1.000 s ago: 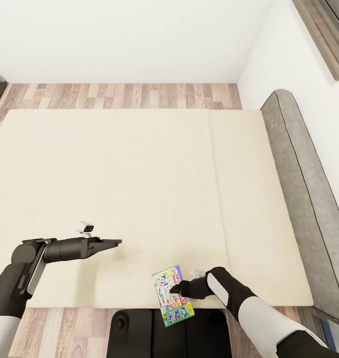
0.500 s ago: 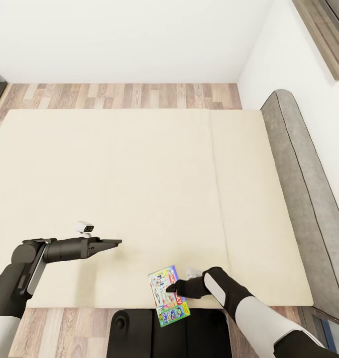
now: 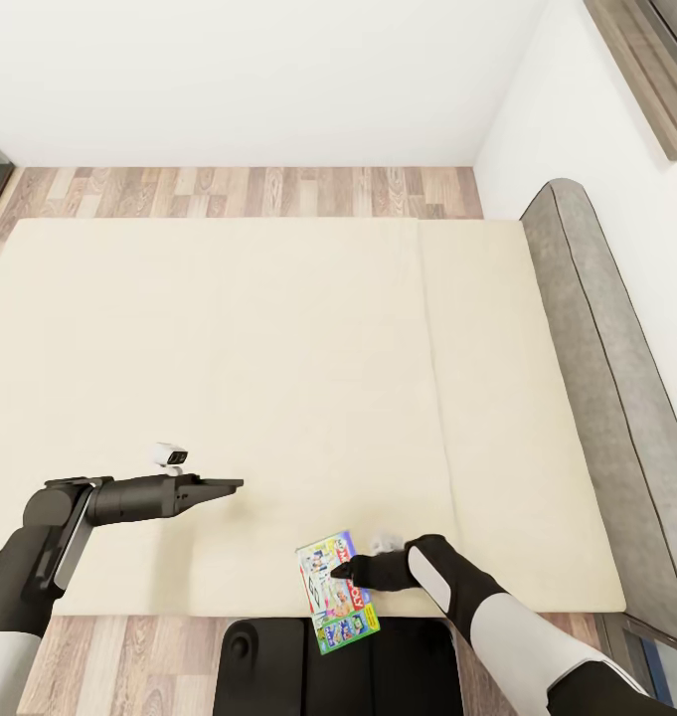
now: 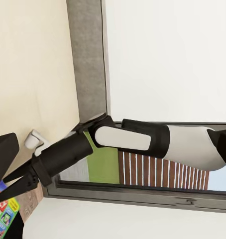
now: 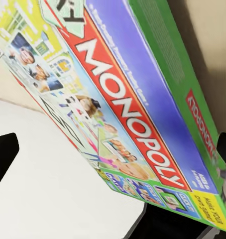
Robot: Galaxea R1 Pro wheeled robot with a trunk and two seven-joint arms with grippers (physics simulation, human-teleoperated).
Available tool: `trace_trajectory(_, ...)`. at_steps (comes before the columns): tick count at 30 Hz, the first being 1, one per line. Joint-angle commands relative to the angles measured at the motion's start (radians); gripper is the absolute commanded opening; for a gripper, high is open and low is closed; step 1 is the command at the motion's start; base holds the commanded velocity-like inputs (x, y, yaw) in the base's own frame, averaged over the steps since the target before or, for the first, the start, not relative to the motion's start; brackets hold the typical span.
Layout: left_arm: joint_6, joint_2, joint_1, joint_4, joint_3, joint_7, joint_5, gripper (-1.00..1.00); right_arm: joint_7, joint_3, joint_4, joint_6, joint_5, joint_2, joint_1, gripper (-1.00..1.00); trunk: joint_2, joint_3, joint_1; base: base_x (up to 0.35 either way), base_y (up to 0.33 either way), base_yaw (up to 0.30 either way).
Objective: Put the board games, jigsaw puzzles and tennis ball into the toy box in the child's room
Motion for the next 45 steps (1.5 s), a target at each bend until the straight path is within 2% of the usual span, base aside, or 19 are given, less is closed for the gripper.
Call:
trace_trajectory(1, 0.011, 0.0, 0.0, 0.0, 0.0, -0.004, 0.0, 1.0, 0.003, 0.004, 0.0, -0.006, 0.001, 0.0, -0.001, 1.0, -0.002, -0.001, 0.001, 0.0, 0.0, 0.0)
trace_trajectory(10, 0.011, 0.001, 0.0, 0.0, 0.0, -0.004, 0.0, 1.0, 0.003, 0.01, 0.005, -0.047, 0.005, -0.001, -0.001, 1.0, -0.002, -0.001, 0.001, 0.0, 0.0, 0.0)
trace_trajectory(45, 0.011, 0.001, 0.0, 0.0, 0.001, -0.004, 0.0, 1.0, -0.003, 0.011, 0.01, -0.034, 0.008, 0.002, -0.001, 1.0, -0.002, -0.001, 0.001, 0.0, 0.018, 0.0)
